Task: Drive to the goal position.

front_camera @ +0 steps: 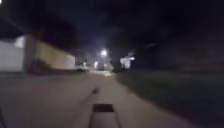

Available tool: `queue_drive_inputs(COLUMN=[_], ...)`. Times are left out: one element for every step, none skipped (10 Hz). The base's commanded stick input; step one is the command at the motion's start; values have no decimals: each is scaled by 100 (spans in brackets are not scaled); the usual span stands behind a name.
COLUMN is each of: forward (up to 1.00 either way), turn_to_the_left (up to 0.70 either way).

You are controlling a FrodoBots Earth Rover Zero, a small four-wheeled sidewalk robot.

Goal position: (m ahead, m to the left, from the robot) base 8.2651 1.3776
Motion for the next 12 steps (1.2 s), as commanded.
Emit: queue_drive_inputs(forward=[70,70,70,70,70,70,70,70,70,70,70,70], turn_to_the_left=[-25,-34,-35,-35,-35,0,0,0,0,0,0,-12])
